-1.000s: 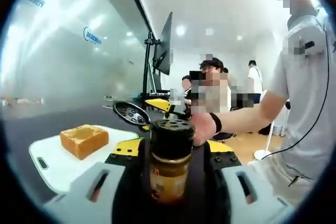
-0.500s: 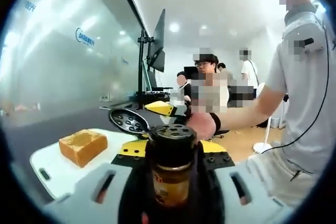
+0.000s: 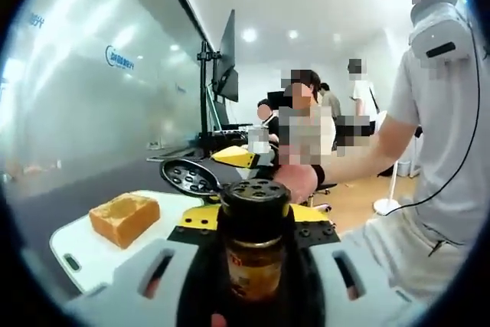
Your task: Sprinkle pepper
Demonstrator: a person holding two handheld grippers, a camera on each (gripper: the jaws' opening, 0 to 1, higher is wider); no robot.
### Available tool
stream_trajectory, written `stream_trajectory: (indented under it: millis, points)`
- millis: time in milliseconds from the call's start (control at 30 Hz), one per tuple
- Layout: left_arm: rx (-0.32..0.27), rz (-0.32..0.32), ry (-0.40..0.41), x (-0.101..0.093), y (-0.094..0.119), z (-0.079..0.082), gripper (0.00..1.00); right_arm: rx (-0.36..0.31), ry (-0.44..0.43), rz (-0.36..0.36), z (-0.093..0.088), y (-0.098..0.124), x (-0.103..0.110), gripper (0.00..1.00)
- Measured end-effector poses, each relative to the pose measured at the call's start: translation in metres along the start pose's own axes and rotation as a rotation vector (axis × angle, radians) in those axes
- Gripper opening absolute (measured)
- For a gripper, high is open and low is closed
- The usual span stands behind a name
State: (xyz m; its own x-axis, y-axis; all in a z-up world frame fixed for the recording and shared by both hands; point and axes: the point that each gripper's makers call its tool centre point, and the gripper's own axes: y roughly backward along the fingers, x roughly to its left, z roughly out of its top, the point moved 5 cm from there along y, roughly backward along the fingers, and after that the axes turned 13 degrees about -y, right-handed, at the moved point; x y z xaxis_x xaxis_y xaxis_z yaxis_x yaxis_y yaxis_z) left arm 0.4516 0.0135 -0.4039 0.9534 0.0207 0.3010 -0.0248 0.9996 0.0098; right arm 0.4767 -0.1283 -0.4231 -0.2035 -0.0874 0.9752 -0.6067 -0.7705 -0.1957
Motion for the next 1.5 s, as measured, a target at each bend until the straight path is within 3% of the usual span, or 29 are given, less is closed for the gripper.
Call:
stream_trajectory:
  millis: [233, 367, 533, 600, 667, 700, 767, 933, 1000, 1067, 1200, 1300, 1400, 1500]
  points:
    - [0.031, 0.018, -0.044, 0.006, -0.001, 0.003, 0.21, -0.001, 0.015, -0.004, 0.0, -0.001, 0.0, 0.25]
    - [-0.006, 0.025, -0.044, 0.011, 0.001, 0.016, 0.21, 0.013, -0.023, -0.001, -0.002, 0.001, 0.001, 0.23]
    - [-0.062, 0.038, -0.054, 0.019, -0.002, 0.042, 0.21, -0.038, -0.049, 0.006, 0.001, 0.004, 0.002, 0.24]
    - [-0.068, 0.041, -0.078, 0.023, -0.005, 0.052, 0.21, -0.137, -0.143, 0.025, 0.01, 0.008, 0.004, 0.24]
    - [-0.082, 0.042, -0.093, 0.028, -0.008, 0.064, 0.21, -0.267, -0.328, 0.087, 0.016, 0.017, 0.004, 0.24]
    - [-0.091, 0.042, -0.099, 0.03, -0.01, 0.069, 0.21, -0.301, -0.342, 0.095, 0.013, 0.019, 0.004, 0.24]
    - [-0.102, 0.041, -0.104, 0.034, -0.012, 0.076, 0.21, -0.303, -0.325, 0.097, 0.0, 0.019, 0.009, 0.27]
    - [-0.137, 0.037, -0.098, 0.045, -0.021, 0.093, 0.21, -0.36, -0.531, 0.243, -0.029, 0.014, 0.034, 0.3]
    - [-0.138, 0.033, -0.104, 0.05, -0.026, 0.1, 0.21, -0.401, -0.53, 0.269, -0.035, 0.014, 0.038, 0.31]
    - [-0.136, 0.035, -0.11, 0.055, -0.03, 0.106, 0.21, -0.456, -0.602, 0.326, -0.04, 0.014, 0.041, 0.33]
    - [-0.147, 0.042, -0.108, 0.062, -0.034, 0.119, 0.21, -0.48, -0.647, 0.333, -0.053, 0.005, 0.038, 0.38]
    - [-0.163, 0.045, -0.111, 0.067, -0.04, 0.133, 0.21, -0.457, -0.748, 0.456, -0.059, -0.002, 0.049, 0.37]
    - [-0.179, 0.058, -0.114, 0.074, -0.047, 0.148, 0.21, -0.493, -0.744, 0.53, -0.059, -0.009, 0.058, 0.37]
    - [-0.175, 0.056, -0.132, 0.079, -0.056, 0.164, 0.21, -0.523, -0.75, 0.593, -0.057, -0.017, 0.064, 0.43]
